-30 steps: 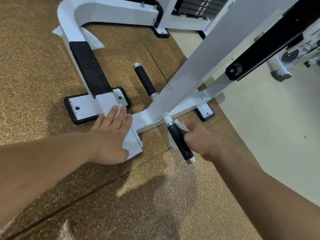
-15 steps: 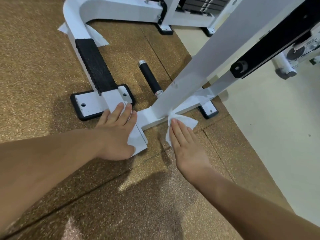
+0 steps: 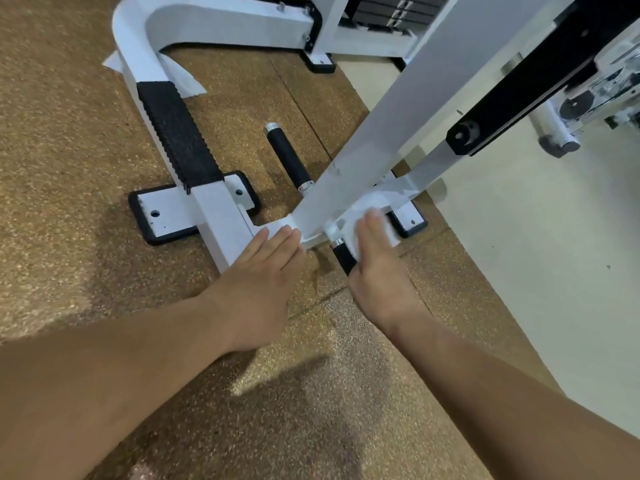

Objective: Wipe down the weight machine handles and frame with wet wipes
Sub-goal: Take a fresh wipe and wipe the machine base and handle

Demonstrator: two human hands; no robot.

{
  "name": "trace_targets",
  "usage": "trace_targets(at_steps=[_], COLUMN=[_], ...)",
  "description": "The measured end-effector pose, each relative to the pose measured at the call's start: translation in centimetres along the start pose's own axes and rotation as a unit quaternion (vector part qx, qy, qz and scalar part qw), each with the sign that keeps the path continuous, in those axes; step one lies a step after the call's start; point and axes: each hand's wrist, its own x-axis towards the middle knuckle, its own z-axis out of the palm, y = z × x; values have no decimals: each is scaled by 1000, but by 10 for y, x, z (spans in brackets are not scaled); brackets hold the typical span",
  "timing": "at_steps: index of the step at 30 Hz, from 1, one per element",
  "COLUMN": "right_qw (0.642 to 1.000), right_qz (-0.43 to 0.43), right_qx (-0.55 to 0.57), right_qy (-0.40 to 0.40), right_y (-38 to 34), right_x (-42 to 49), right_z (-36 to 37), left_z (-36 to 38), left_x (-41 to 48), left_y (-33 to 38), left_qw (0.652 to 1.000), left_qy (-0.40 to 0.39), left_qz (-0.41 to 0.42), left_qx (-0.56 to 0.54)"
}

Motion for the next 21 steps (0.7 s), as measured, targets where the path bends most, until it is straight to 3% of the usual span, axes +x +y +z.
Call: trace_targets(at_steps=[2,5,8,12,15,21], right_qw=[998,993,982,988,956,936], right_qz=[7,-19,14,139,240,193], right_qx=[14,-59,-106,11,170,284], right_qy=[-58,-103,-153,-61,19,-77], right_y=[-2,24,50,54,37,5], right_x=[-4,-36,-80,-96,-53,19], right_z=[10,16,8,-9,-25,-3], left_z=[2,4,7,9,14,17], left_x=[0,-2,-1,7,13,20], left_y=[4,5,2,10,19,33], left_qw=[1000,1000,999,998,997,990], left_qy=[2,4,-7,-14,-3,56], left_qz=[2,11,33,55,76,87], left_qx=[-8,-14,10,23,-6,-100])
